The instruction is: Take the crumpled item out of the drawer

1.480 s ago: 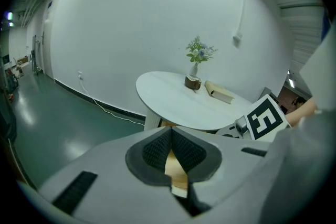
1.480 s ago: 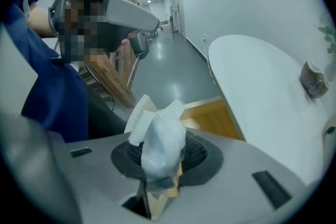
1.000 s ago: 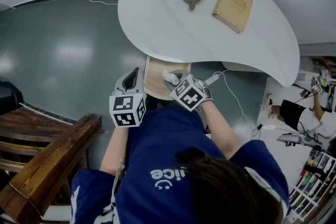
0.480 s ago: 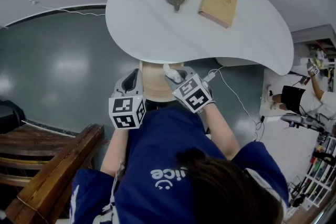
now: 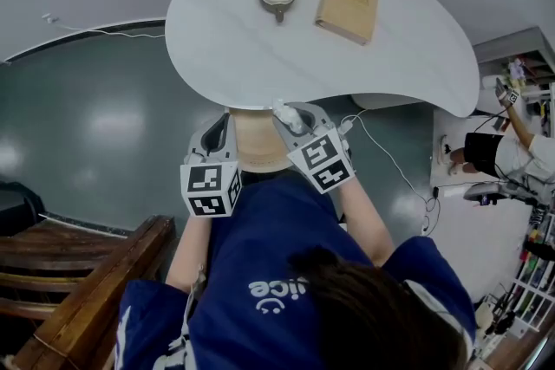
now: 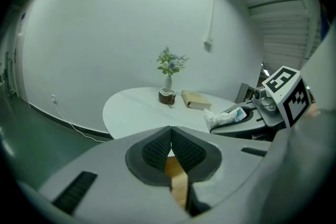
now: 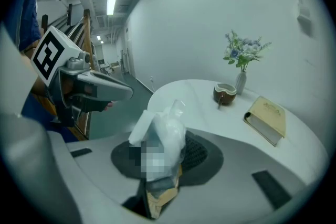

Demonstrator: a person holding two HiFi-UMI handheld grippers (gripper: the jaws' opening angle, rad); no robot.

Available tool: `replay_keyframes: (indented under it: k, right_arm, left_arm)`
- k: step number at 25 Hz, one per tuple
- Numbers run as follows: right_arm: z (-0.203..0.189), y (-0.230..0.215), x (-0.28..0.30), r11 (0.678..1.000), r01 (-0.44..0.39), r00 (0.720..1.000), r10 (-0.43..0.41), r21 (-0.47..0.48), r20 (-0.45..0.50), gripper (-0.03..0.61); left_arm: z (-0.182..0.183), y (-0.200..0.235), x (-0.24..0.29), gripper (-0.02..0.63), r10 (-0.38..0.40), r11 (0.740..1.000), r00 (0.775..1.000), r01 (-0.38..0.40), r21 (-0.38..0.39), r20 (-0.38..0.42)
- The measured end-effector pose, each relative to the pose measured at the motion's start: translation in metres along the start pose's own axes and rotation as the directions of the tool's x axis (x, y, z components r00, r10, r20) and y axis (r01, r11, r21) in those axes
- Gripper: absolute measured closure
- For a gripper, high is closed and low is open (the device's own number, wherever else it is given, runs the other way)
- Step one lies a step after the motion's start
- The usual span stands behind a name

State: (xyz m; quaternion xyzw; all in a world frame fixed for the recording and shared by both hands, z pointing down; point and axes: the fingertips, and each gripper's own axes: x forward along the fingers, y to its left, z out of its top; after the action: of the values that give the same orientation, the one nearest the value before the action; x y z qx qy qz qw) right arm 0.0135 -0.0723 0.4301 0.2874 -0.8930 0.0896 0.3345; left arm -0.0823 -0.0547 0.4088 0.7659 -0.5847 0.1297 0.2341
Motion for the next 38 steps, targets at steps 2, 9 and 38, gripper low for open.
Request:
replay_keyframes:
  k: [2,9,38]
  right_arm:
    - [0.01,-0.003,-0.005,1.0,0.019,0.999,-0.019,0.003,0.041,0.466]
    - [0.043,-0.011,-0.025,0.998,0.061,0.98,-0.064,0.019,0.186,0.466]
    - [0.126,-0.031,-0.106,0.974,0.182,0.804,-0.226,0.134,0.55,0.469]
  left_arm:
    - [0.007,-0.002,-0.001,0.609,-0.007,1.0,1.0,0.007,0.013,0.019]
    - [0.04,-0.013,-0.009,0.609,-0.046,0.998,0.99,0.039,0.054,0.134]
    - [0.129,-0.045,-0.05,0.609,-0.11,0.984,0.906,0.043,0.171,0.408]
